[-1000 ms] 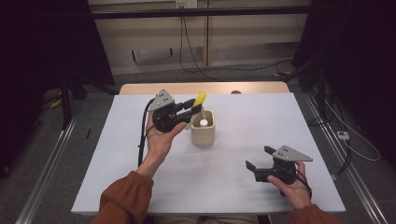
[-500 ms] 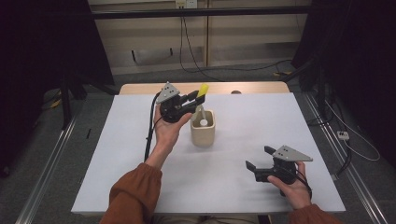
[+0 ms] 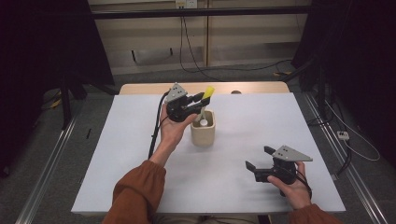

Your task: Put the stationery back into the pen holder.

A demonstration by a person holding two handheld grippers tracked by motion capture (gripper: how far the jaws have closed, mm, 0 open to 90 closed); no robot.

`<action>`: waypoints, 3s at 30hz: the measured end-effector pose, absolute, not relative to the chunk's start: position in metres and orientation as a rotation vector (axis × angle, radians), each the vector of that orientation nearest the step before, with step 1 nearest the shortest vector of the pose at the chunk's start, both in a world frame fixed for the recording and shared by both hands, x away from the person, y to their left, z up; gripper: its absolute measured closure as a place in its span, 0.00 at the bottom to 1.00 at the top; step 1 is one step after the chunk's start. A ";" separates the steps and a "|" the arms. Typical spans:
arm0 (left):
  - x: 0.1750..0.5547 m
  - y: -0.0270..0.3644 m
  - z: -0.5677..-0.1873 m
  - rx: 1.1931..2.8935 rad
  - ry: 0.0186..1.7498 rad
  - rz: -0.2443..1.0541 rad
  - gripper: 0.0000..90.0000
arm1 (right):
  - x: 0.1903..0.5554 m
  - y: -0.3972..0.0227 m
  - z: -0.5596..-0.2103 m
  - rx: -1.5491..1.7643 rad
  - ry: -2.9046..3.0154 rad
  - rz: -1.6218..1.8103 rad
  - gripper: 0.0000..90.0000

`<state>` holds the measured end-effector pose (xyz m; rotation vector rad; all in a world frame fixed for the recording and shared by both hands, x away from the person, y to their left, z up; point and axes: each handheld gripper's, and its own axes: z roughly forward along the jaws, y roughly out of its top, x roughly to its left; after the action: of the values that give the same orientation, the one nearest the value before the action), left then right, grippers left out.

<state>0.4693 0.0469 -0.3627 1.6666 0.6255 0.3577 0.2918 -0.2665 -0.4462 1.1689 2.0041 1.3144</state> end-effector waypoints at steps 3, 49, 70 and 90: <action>0.472 0.048 -0.367 1.678 0.626 0.363 0.75 | 0.291 -0.266 -0.446 1.167 2.007 1.315 0.08; 0.452 0.076 -0.364 1.837 0.728 0.367 0.09 | 0.292 -0.266 -0.446 1.168 2.001 1.313 0.08; 0.423 0.110 -0.374 1.908 0.782 0.367 0.05 | 0.292 -0.266 -0.446 1.172 1.999 1.310 0.08; 0.393 0.151 -0.396 1.929 0.846 0.384 0.05 | 0.293 -0.266 -0.446 1.175 2.001 1.301 0.08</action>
<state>0.3929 0.1508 -0.3958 1.9285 0.8462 0.3844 0.2926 -0.2658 -0.4464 1.1748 2.0007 1.3008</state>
